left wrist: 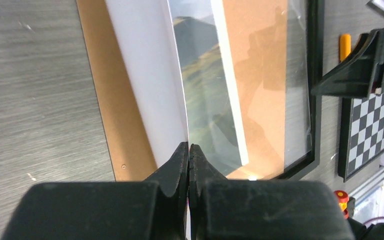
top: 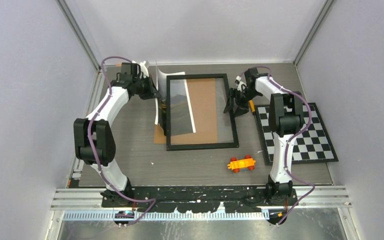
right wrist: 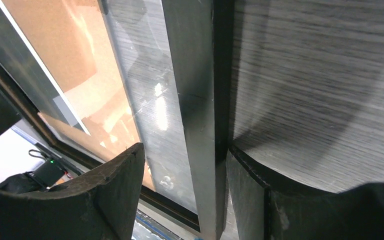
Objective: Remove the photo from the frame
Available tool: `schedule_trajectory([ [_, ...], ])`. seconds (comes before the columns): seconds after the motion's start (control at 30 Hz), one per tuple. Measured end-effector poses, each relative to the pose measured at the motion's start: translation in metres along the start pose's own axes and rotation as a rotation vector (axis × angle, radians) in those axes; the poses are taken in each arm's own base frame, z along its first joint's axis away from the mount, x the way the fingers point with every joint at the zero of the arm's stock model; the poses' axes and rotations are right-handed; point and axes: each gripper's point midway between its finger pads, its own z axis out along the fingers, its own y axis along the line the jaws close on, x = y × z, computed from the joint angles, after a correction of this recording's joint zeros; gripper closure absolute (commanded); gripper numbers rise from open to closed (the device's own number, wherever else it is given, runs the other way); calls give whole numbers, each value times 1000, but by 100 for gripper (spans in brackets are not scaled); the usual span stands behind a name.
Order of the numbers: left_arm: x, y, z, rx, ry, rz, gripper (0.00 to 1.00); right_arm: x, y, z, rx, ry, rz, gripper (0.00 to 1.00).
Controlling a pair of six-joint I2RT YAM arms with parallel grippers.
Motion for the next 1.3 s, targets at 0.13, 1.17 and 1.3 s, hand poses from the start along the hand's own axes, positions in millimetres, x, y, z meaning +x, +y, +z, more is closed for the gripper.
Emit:
schedule_trajectory([
  [0.13,-23,-4,-17,-24,-65,22,100,3,6,3,-36,2,23,35],
  [1.17,-111,-118,-121,164,-368,348,100,10,49,35,116,-2,-287,47],
  [1.3,-110,-147,-126,275,-372,331,100,1,55,38,120,-23,-322,43],
])
